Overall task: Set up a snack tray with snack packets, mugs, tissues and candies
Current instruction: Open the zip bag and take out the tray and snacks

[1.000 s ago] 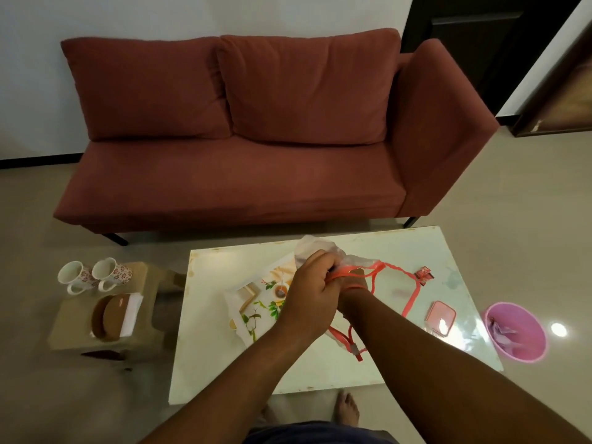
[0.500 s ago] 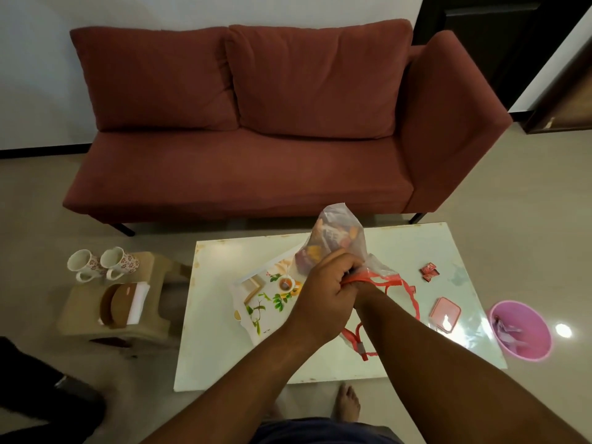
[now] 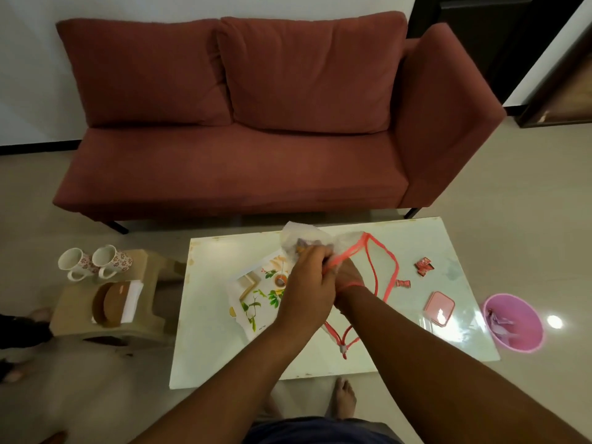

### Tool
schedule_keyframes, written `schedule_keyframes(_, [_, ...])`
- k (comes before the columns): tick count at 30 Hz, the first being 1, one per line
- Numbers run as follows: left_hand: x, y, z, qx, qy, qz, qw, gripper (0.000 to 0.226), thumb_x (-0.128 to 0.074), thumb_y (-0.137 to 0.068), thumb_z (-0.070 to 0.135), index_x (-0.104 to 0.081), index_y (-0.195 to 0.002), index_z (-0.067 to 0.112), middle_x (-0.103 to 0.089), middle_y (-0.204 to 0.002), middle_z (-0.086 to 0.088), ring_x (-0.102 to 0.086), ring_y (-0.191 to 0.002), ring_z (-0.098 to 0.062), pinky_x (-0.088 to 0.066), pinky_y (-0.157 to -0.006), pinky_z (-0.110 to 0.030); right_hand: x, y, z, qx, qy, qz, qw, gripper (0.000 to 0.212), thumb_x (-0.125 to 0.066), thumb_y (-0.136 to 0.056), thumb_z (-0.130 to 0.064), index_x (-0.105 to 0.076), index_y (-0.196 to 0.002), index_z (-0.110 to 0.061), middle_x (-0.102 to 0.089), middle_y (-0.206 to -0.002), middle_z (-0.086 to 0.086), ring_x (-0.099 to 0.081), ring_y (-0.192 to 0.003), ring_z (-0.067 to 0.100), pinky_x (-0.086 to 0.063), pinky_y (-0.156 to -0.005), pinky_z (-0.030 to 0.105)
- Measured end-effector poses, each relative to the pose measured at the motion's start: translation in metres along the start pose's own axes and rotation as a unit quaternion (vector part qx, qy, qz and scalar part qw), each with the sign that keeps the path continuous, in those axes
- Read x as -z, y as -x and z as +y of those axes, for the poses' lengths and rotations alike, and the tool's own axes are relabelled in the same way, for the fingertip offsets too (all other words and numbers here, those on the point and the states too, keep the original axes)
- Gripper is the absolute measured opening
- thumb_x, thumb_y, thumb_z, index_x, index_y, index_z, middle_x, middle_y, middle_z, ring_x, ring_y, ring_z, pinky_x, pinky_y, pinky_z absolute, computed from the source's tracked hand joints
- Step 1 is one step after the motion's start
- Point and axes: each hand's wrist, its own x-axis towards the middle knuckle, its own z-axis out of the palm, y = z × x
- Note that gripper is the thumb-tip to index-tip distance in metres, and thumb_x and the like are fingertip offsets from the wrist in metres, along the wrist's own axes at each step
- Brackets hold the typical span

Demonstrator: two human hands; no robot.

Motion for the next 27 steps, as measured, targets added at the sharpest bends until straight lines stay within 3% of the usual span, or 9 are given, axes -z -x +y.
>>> schedule_keyframes(1, [-0.001,-0.003,-0.004,0.009,-0.012,0.019,1.0,0.016,-0.048,-0.1,0.032,-0.057,-0.109,0.022,-0.065,-0.108,0.003,-0.062,-0.095,-0.011,-0.054,-0.087,-0.022,-0.009,-0.001,0.005,-0.006,0.001,0.005,1.0,0.038,-0.028,-0.103,0.0,-0.038,-0.138,0.009,-0.043,-0.142,0.03,-0.041,-0.134,0.04,-0.045,-0.073,0.002])
schedule_keyframes(3, [-0.002,-0.008,-0.011,0.025,-0.041,0.053,0.997,0.015,-0.048,-0.1,0.031,-0.056,-0.109,0.022,-0.064,-0.109,0.002,-0.06,-0.094,-0.01,-0.053,-0.085,-0.021,-0.02,-0.002,0.007,-0.004,0.081,0.025,0.996,0.031,-0.043,-0.101,-0.017,-0.05,-0.131,-0.011,-0.059,-0.128,0.016,-0.058,-0.118,0.031,-0.051,-0.095,0.026])
schedule_keyframes(5, [-0.003,-0.012,-0.019,0.034,-0.062,0.065,0.995,0.016,-0.048,-0.1,0.031,-0.055,-0.111,0.02,-0.063,-0.112,0.002,-0.059,-0.095,-0.01,-0.048,-0.083,-0.017,-0.022,0.001,0.006,-0.013,0.111,0.016,0.994,0.03,-0.053,-0.097,-0.025,-0.055,-0.125,-0.017,-0.064,-0.12,0.01,-0.064,-0.104,0.027,-0.052,-0.095,0.039])
schedule_keyframes(10, [-0.002,-0.012,-0.033,0.037,-0.095,0.061,0.993,0.019,-0.048,-0.1,0.029,-0.055,-0.112,0.017,-0.063,-0.115,-0.001,-0.063,-0.101,-0.017,-0.047,-0.08,-0.018,-0.018,0.009,0.01,-0.022,0.13,0.032,0.991,0.026,-0.059,-0.093,-0.018,-0.058,-0.118,-0.018,-0.067,-0.108,0.007,-0.065,-0.092,0.023,-0.054,-0.088,0.035])
schedule_keyframes(13, [-0.005,-0.013,-0.04,0.037,-0.172,0.038,0.984,0.022,-0.045,-0.101,0.033,-0.053,-0.116,0.018,-0.061,-0.117,-0.001,-0.065,-0.098,-0.017,-0.051,-0.079,-0.021,-0.018,0.017,0.006,-0.042,0.119,-0.008,0.992,0.024,-0.054,-0.095,-0.014,-0.06,-0.118,-0.008,-0.067,-0.108,0.011,-0.064,-0.098,0.027,-0.051,-0.092,0.035])
schedule_keyframes(18, [-0.008,-0.012,-0.056,-0.006,-0.26,-0.016,0.965,0.031,-0.049,-0.1,0.03,-0.049,-0.129,0.018,-0.055,-0.129,-0.003,-0.066,-0.099,-0.018,-0.055,-0.082,-0.024,-0.006,0.014,0.009,-0.066,-0.01,0.019,0.998,0.013,-0.058,-0.091,-0.017,-0.061,-0.103,-0.013,-0.064,-0.087,0.004,-0.06,-0.077,0.016,-0.054,-0.081,0.024])
schedule_keyframes(20, [-0.008,-0.013,-0.063,0.001,-0.277,-0.026,0.961,0.032,-0.053,-0.098,0.028,-0.049,-0.128,0.018,-0.054,-0.129,-0.004,-0.065,-0.098,-0.019,-0.056,-0.082,-0.025,-0.002,0.012,0.012,-0.073,-0.049,0.022,0.996,0.026,-0.063,-0.086,-0.02,-0.058,-0.112,-0.016,-0.063,-0.091,0.004,-0.061,-0.08,0.019,-0.056,-0.082,0.031])
schedule_keyframes(24, [-0.007,-0.02,-0.071,0.024,-0.271,-0.014,0.962,0.025,-0.056,-0.097,0.025,-0.05,-0.12,0.017,-0.057,-0.123,-0.005,-0.066,-0.092,-0.02,-0.058,-0.075,-0.026,-0.009,0.023,0.007,-0.042,0.019,-0.048,0.998,0.036,-0.066,-0.082,-0.025,-0.059,-0.116,-0.017,-0.062,-0.093,0.002,-0.056,-0.08,0.018,-0.046,-0.073,0.027])
schedule_keyframes(27, [-0.008,-0.03,-0.064,0.04,-0.234,0.017,0.971,0.014,-0.048,-0.1,0.024,-0.052,-0.112,0.017,-0.06,-0.115,-0.004,-0.064,-0.09,-0.019,-0.057,-0.074,-0.026,-0.021,0.038,-0.002,-0.017,0.151,-0.097,0.984,0.028,-0.058,-0.091,-0.02,-0.06,-0.117,-0.008,-0.067,-0.107,0.01,-0.064,-0.095,0.027,-0.048,-0.079,0.032])
